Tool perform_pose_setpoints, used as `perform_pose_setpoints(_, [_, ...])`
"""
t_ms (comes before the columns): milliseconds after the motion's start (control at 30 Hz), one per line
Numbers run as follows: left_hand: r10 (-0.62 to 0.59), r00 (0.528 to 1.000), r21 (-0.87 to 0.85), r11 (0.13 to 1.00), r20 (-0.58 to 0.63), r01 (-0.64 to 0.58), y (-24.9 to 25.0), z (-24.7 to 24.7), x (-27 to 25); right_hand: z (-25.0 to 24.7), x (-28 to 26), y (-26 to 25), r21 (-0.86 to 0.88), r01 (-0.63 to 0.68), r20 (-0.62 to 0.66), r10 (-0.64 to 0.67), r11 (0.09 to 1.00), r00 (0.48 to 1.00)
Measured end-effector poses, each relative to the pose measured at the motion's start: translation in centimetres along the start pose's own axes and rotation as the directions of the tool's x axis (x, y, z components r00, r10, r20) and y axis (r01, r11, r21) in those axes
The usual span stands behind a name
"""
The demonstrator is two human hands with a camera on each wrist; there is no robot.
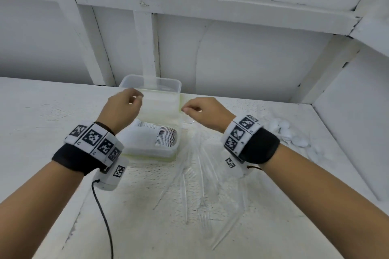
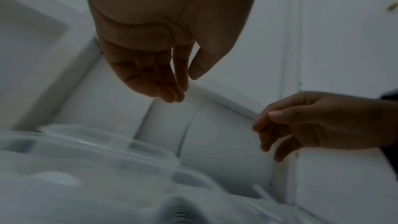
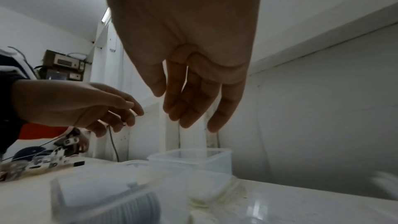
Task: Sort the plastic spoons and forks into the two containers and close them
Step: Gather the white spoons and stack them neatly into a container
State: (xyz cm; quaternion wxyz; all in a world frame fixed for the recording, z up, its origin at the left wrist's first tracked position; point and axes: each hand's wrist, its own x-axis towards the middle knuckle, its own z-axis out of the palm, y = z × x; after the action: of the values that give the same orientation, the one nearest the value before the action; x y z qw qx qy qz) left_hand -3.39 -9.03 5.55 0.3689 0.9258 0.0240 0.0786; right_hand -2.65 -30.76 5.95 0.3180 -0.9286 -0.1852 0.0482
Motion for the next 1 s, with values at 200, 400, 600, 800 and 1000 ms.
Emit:
perform_pose_setpoints(200, [0.193,0.957,-0.16,0.974,0.216,-0.16,7.5,7.0,-3.1,-4.5,-7.4,6.8,-0.014,-0.19,-0.08,0.188,0.982,0.979])
perform_pose_setpoints(400, [0.27,0.8,-0.116,0.962,0.535,-0.247,11.7,16.0,-5.3,-6.1,-14.0,13.8,0.008,-0.445,-0.165,0.44,0.896,0.883])
perform_pose_setpoints(600, [0.376,0.606,-0.009,0.855,0.702,-0.519,14.2,21.7,-6.6,-5.9,-16.4,17.7,-0.065,-0.538,-0.136,0.527,0.841,0.839])
perform_pose_setpoints(800, [0.294,0.504,0.212,0.656,0.812,-0.724,14.5,22.7,-6.4,-4.2,-14.5,18.4,-0.217,-0.605,-0.07,0.606,0.766,0.792])
perform_pose_setpoints(1000, [0.331,0.507,0.209,0.637,0.796,-0.743,13.6,21.8,-6.3,-3.7,-12.3,17.7,-0.328,-0.599,-0.042,0.622,0.73,0.782])
